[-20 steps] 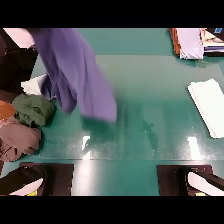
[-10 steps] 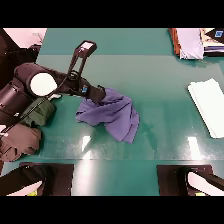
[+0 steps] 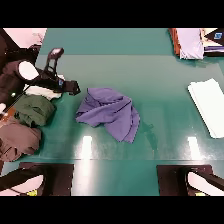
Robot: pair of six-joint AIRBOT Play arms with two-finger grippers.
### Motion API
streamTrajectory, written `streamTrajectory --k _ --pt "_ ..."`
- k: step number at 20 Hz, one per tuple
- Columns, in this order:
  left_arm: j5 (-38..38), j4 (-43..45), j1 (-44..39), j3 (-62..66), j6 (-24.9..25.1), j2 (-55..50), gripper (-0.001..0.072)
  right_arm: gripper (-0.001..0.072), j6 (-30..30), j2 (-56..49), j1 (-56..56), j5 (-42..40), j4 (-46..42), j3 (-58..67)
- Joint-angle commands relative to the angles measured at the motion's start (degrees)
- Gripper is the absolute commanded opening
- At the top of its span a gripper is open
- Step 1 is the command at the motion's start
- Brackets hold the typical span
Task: Fold the shirts.
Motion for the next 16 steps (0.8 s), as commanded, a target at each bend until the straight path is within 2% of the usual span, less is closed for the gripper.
streamTrajectory --k 1,7,13,14,15,16 --pt "-2.4 -6.3 3.3 -1.2 5.9 -7.9 0.0604 0.0016 0.0 0.0 0.0 0.1 0.0 0.1" --pt "-2.8 -12.4 3.3 -1.5 7.5 -15.1 0.0603 0.0016 0.0 0.0 0.0 0.0 0.0 0.1" --pt "0.3 -12.1 2.0 -3.6 7.1 -15.2 0.0601 0.0017 0.0 0.0 0.0 0.1 0.0 0.1" --pt "0.4 -12.2 2.0 -3.5 7.0 -15.2 0.0434 0.0017 0.0 0.0 0.0 0.2 0.0 0.1" --pt "0.3 -12.2 2.0 -3.5 7.0 -15.2 0.0106 0.0016 0.0 0.0 0.0 0.7 0.0 0.1" --pt "0.3 -12.2 2.0 -3.4 7.0 -15.0 0.0023 0.0016 0.0 0.0 0.0 1.7 0.0 0.1"
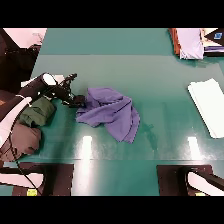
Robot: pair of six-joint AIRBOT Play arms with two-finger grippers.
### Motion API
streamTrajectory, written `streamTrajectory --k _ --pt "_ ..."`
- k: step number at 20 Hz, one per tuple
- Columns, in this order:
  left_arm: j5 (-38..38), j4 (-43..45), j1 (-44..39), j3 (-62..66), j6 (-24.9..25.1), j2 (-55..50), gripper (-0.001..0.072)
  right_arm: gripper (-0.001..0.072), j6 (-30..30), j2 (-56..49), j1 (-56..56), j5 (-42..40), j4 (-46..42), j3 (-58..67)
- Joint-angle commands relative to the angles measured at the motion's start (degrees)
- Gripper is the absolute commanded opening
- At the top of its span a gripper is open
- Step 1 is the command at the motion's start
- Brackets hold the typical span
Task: Fold the shirts.
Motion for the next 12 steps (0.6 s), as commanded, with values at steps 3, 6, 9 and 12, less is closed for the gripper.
streamTrajectory --k 3,6,9,12 --pt "-0.6 3.3 -0.1 4.1 -0.1 3.2 0.0021 0.0017 0.1 0.5 0.0 7.9 0.0 -3.3" --pt "-0.5 8.0 -0.1 9.7 0.1 8.9 0.0021 0.0019 0.6 3.3 0.1 9.4 -0.2 -17.2" --pt "0.1 8.2 -0.1 13.3 0.5 12.4 0.0021 0.0469 0.6 5.0 1.3 3.0 -0.1 -37.5" --pt "0.0 8.2 -0.1 13.6 0.5 12.8 0.0022 0.0428 -0.5 1.7 7.1 -7.6 3.0 -55.0"
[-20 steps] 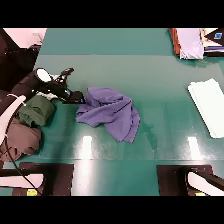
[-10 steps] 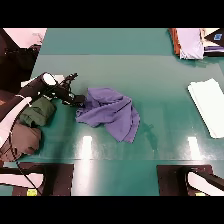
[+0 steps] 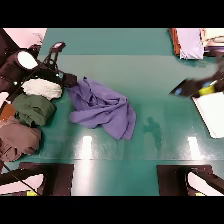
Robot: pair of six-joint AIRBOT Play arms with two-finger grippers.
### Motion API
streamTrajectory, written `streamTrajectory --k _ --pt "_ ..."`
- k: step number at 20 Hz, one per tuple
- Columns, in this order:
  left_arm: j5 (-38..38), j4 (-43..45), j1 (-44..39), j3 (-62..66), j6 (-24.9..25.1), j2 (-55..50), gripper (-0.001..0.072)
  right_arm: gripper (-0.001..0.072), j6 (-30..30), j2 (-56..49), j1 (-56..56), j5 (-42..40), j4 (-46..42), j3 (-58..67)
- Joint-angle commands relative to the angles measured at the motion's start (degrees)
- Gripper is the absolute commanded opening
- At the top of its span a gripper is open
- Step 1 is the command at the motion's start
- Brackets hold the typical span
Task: Fold the shirts.
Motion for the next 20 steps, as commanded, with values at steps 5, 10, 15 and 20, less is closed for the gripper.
streamTrajectory --k 5,10,15,20 --pt "-0.4 0.8 0.0 1.4 0.2 1.4 0.0022 0.0428 -6.6 -12.5 17.3 -25.1 13.8 -21.2" --pt "-0.6 0.8 0.0 1.4 0.2 1.4 0.0022 0.0428 -7.2 -23.2 24.5 -25.8 14.6 -12.1" --pt "-1.5 0.8 0.0 1.4 0.3 1.5 0.0021 0.0017 -7.1 -28.4 25.2 -25.4 13.9 -4.6" --pt "0.6 8.3 0.0 8.0 0.3 5.9 0.0021 0.0015 0.1 -21.7 16.9 -18.4 -3.0 4.9"
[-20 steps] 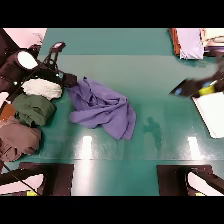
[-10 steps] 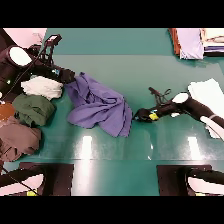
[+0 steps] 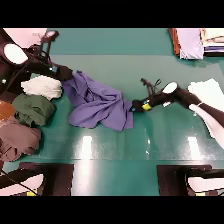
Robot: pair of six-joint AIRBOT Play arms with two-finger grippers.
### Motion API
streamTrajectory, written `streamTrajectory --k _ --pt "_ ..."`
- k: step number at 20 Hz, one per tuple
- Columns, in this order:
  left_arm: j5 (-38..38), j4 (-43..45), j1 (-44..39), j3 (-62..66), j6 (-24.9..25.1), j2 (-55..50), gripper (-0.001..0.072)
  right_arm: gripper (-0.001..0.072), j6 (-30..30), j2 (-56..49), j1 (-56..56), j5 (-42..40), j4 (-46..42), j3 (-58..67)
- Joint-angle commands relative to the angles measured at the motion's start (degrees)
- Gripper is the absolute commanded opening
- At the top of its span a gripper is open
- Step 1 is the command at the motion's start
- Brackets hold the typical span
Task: Fold the shirts.
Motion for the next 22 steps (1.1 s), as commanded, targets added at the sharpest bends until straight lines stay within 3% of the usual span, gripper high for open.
streamTrajectory --k 1,4,11,22 --pt "2.1 5.4 0.0 6.4 0.0 3.7 0.0021 0.0015 5.8 6.1 -6.8 5.4 -13.8 8.2" --pt "3.7 5.0 0.0 15.4 2.9 7.1 0.0022 0.0015 6.7 13.7 -14.7 7.5 -18.1 17.2" --pt "4.3 4.8 0.0 29.9 4.5 13.4 0.0022 0.0015 6.6 26.5 -24.4 7.7 -18.0 35.1" --pt "8.0 0.7 0.0 36.6 4.5 23.2 0.0021 0.0015 6.6 32.5 -32.6 8.7 -18.3 57.8"
